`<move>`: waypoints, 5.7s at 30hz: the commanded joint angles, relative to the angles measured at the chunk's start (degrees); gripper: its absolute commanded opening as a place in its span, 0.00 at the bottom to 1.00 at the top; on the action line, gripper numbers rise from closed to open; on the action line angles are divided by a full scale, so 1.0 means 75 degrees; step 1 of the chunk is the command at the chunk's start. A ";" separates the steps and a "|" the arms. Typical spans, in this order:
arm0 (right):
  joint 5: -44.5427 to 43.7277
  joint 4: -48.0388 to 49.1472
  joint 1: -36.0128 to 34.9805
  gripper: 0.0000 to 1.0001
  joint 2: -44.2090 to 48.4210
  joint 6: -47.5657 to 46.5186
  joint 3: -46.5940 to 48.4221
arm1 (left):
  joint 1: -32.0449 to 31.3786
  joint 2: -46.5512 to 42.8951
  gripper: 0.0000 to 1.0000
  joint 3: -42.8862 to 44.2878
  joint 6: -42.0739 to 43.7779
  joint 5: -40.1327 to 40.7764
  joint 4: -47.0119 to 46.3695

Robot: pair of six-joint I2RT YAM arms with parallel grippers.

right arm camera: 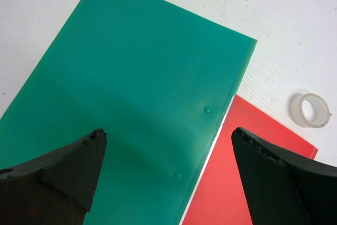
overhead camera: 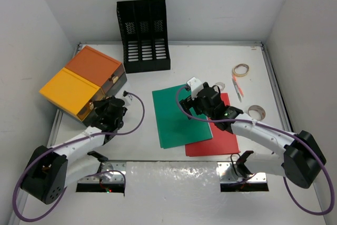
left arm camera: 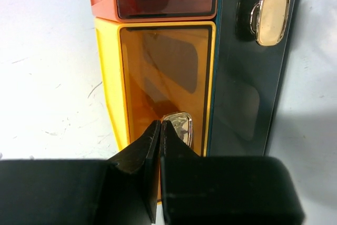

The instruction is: Organize the desk

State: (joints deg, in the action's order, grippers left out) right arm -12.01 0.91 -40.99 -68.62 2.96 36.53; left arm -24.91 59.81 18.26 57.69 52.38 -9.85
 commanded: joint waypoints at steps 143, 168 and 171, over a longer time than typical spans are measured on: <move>0.1651 0.4743 -0.2455 0.90 -0.7477 0.8755 0.6307 | 0.9473 0.1377 0.59 0.6917 -0.1903 -1.0019 0.7184; -0.0063 0.4672 -0.3206 0.57 -1.0901 1.0785 1.0234 | 0.9403 0.1529 0.59 0.5382 -0.1294 -0.9784 0.5122; -0.0145 0.4800 -0.3218 0.57 -1.0937 1.0843 1.0234 | 0.9391 0.1599 0.59 0.5206 -0.1142 -0.9785 0.5016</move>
State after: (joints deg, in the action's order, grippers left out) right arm -10.00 33.91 -65.19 -150.10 84.03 110.96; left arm 45.80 71.55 58.26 47.18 -19.29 31.07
